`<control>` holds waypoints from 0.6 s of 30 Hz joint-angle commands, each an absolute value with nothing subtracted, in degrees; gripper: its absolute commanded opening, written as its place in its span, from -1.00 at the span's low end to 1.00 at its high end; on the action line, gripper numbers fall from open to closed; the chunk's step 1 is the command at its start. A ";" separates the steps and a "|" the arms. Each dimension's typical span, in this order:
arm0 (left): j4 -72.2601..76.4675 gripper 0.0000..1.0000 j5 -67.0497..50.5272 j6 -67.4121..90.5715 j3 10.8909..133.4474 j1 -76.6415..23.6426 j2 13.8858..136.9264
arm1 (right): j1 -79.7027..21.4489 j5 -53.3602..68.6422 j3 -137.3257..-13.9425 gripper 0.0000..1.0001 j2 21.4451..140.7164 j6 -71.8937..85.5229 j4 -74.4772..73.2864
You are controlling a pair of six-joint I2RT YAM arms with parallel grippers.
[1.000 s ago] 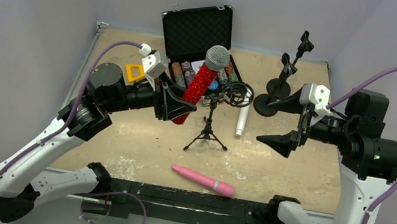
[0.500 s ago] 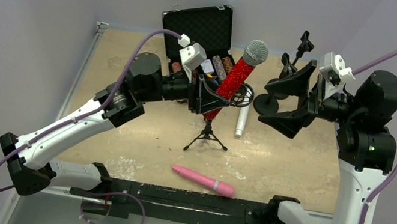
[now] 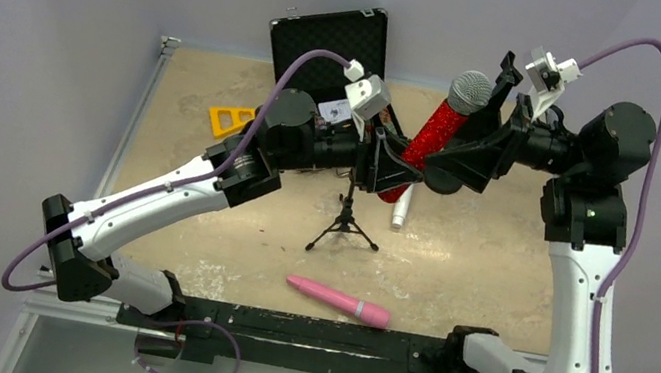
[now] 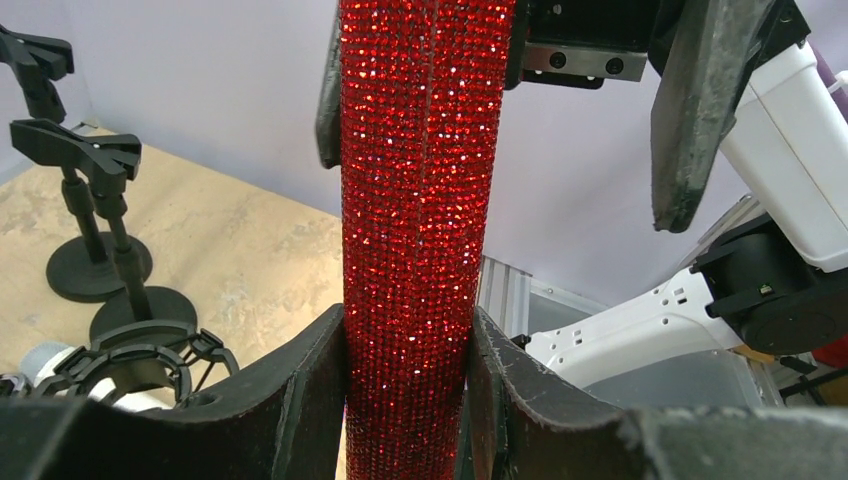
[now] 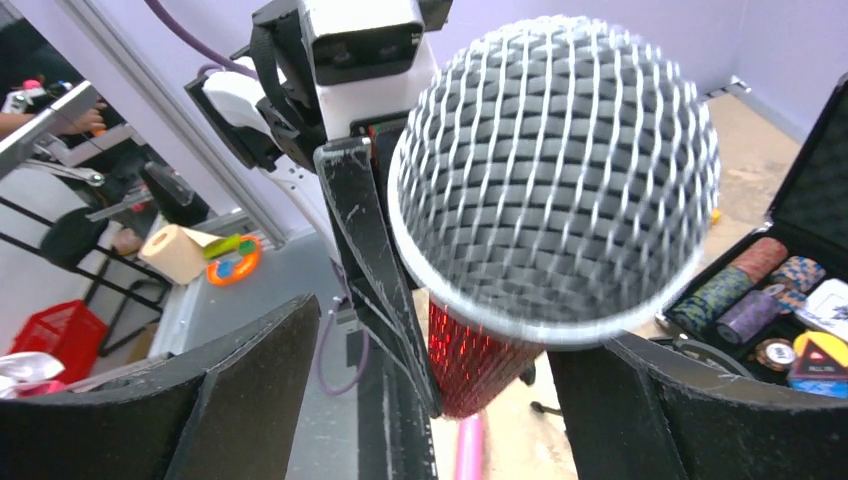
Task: Attach the microphones to the stand
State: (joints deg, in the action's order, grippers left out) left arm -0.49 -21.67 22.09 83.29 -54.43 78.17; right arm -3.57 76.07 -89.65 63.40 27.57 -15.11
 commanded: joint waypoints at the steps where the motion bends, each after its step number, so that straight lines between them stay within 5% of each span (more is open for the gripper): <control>1: 4.42 -1.00 -21.38 23.79 86.37 -55.52 79.27 | -5.06 76.02 -88.09 0.70 63.82 38.22 -3.19; 5: 5.04 -1.00 -21.48 24.15 86.46 -56.13 80.17 | -5.44 74.64 -87.41 0.63 64.76 38.50 -2.73; 8: 5.26 -1.00 -21.24 24.26 86.28 -56.25 80.33 | -5.38 75.19 -86.87 0.35 64.96 38.38 -1.66; 10: 5.26 -1.00 -20.74 24.34 85.91 -56.25 80.18 | -5.39 75.90 -86.59 -0.16 64.95 37.45 -1.08; 12: 5.15 -0.96 -20.21 24.70 85.38 -56.16 79.93 | -5.41 75.62 -86.80 -1.00 64.79 34.83 -2.11; 18: 5.63 0.39 -18.84 25.87 76.21 -53.95 70.63 | -5.17 71.10 -97.86 -1.00 67.87 13.20 -22.18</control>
